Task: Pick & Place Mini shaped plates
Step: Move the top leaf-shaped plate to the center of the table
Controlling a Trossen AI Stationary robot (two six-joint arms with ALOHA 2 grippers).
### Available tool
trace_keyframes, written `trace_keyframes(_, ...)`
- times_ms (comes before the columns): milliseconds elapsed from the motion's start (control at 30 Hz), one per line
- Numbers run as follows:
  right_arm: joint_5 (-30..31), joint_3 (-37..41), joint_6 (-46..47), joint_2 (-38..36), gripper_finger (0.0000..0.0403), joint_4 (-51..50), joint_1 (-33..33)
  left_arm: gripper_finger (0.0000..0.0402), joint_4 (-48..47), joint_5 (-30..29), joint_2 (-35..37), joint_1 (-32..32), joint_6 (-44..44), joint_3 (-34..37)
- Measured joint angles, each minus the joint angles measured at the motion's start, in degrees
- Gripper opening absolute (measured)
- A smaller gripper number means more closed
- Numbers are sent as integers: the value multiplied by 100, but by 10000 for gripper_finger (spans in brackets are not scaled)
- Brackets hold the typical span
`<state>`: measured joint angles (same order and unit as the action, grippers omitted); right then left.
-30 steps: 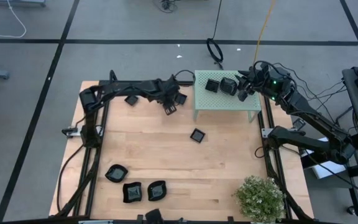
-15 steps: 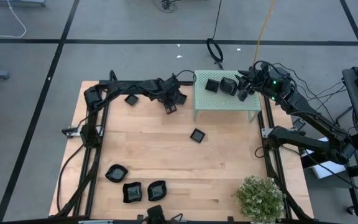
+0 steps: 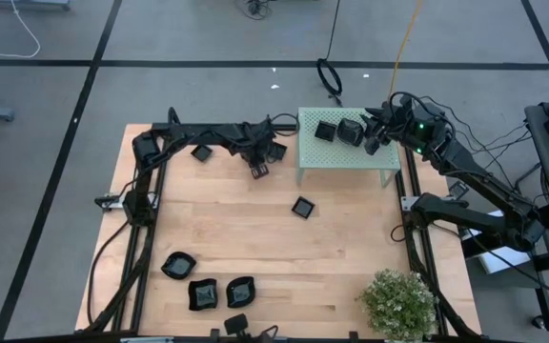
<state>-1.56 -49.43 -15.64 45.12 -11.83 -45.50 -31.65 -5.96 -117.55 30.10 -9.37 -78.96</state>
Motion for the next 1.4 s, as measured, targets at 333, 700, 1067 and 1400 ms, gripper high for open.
trace_keyframes(333,0,0,-2,-2,89,-41,1,5,-338,-48,430,-372,57,15)
trace_keyframes(700,-2,0,-304,-2,89,-40,1,9,-429,83,1715,-2075,66,11)
trace_keyframes(1067,-260,0,335,-2,89,43,266,16,217,-55,1135,-3712,-1518,11)
trace_keyframes(1400,-313,0,1319,-2,89,-83,1340,18,525,-723,337,-4392,-1364,11)
